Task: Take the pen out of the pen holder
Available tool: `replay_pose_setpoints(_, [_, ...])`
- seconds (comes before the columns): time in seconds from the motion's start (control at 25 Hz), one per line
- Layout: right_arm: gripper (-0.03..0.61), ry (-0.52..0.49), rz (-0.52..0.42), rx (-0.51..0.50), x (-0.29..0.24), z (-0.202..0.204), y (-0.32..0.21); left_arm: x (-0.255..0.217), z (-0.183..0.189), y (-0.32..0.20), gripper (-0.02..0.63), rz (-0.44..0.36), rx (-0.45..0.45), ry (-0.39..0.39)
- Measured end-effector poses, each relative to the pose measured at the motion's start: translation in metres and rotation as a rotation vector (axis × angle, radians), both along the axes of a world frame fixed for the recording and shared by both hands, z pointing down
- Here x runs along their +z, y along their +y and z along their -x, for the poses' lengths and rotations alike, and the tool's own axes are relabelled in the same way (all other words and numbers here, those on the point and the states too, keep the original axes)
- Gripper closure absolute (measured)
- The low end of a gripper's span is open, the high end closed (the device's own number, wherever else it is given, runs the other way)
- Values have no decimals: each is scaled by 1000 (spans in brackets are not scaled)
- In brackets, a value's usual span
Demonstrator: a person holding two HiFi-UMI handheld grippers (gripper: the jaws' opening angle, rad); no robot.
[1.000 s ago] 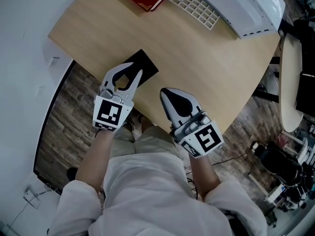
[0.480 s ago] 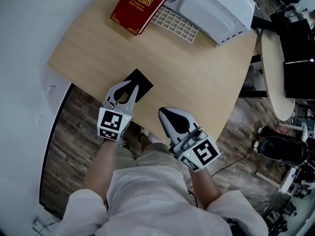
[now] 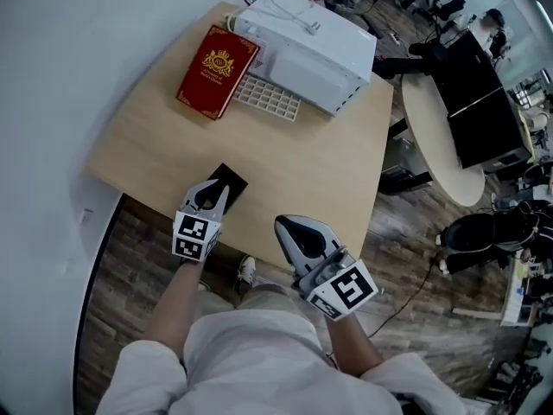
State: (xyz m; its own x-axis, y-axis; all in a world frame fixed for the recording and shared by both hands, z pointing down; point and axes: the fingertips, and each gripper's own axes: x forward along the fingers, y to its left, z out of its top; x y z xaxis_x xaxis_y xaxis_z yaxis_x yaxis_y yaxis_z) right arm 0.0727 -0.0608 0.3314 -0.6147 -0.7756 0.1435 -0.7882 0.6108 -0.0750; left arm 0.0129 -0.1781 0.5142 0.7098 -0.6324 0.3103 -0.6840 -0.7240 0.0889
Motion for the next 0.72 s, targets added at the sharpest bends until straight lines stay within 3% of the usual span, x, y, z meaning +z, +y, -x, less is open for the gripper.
replay_pose_setpoints(0.44, [578, -12, -41, 32, -25, 4, 26, -44, 7, 5, 552, -64, 16, 63])
replay_pose_setpoints(0.72, [578, -37, -65, 116, -27, -29, 22, -71, 8, 5, 552, -118, 8, 63])
